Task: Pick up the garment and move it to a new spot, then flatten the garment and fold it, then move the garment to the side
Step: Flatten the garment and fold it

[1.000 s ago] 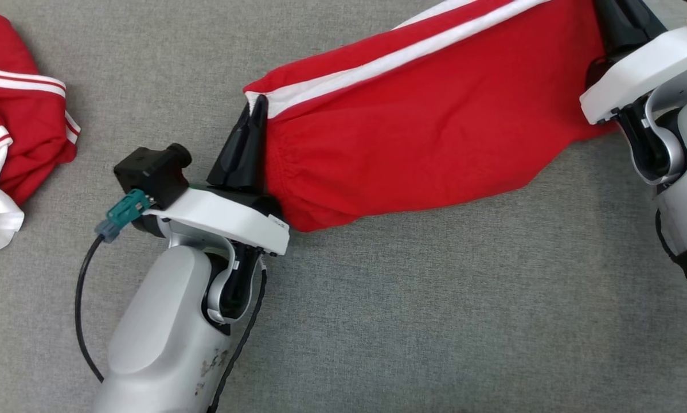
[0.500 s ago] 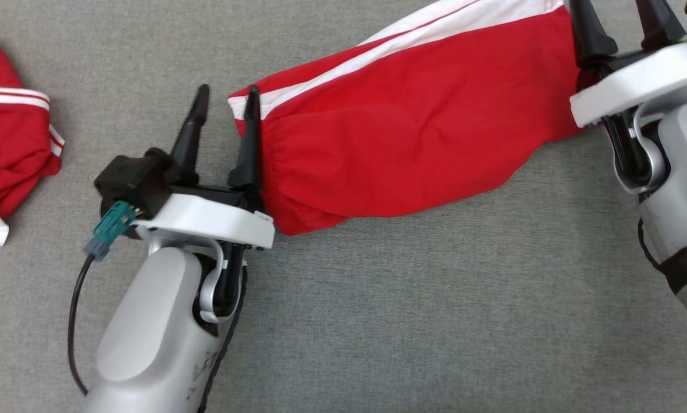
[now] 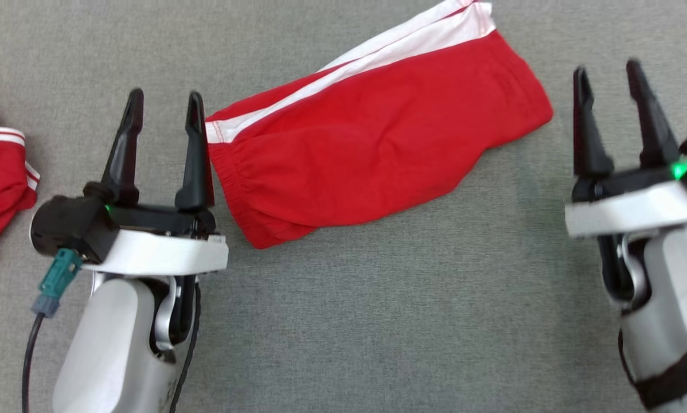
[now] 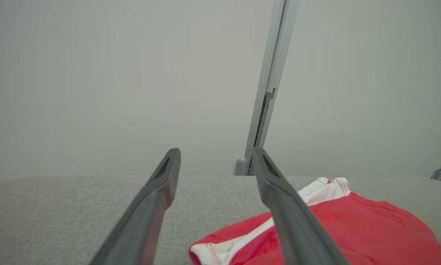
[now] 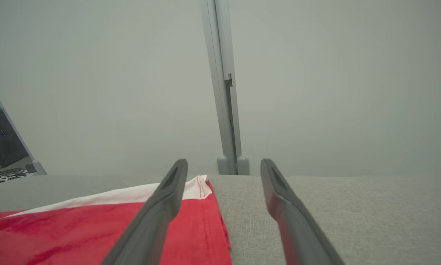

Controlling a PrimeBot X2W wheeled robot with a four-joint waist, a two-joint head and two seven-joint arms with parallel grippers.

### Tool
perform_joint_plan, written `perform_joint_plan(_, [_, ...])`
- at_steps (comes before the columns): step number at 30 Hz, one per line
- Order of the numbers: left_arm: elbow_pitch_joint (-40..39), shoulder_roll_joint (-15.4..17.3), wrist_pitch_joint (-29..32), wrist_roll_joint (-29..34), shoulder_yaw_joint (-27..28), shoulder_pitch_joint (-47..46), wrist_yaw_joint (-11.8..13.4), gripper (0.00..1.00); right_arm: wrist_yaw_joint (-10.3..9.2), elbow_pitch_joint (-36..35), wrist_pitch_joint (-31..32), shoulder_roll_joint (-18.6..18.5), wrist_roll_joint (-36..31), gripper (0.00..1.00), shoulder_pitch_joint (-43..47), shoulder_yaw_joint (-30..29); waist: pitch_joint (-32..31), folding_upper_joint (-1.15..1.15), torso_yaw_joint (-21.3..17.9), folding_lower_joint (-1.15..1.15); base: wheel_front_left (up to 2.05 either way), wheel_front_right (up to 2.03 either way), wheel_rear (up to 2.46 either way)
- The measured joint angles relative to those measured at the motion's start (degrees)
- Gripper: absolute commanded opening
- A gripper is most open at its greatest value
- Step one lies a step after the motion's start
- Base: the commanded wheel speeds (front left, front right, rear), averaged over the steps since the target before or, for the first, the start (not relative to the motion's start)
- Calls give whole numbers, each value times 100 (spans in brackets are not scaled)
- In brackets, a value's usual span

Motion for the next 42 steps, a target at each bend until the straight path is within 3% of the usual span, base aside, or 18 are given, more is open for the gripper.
perform_joint_plan(15, [421, 127, -1, 258, -121, 820, -115, 100, 0, -1343, 787, 372, -471, 100, 1893, -381, -583, 0, -328, 0, 0, 0, 0])
perform_joint_plan(42, [476, 66, -1, 207, -178, 856, -67, 100, 0, -1756, 1241, 412, -617, 100, 2174, -656, -588, 0, -209, 0, 0, 0, 0])
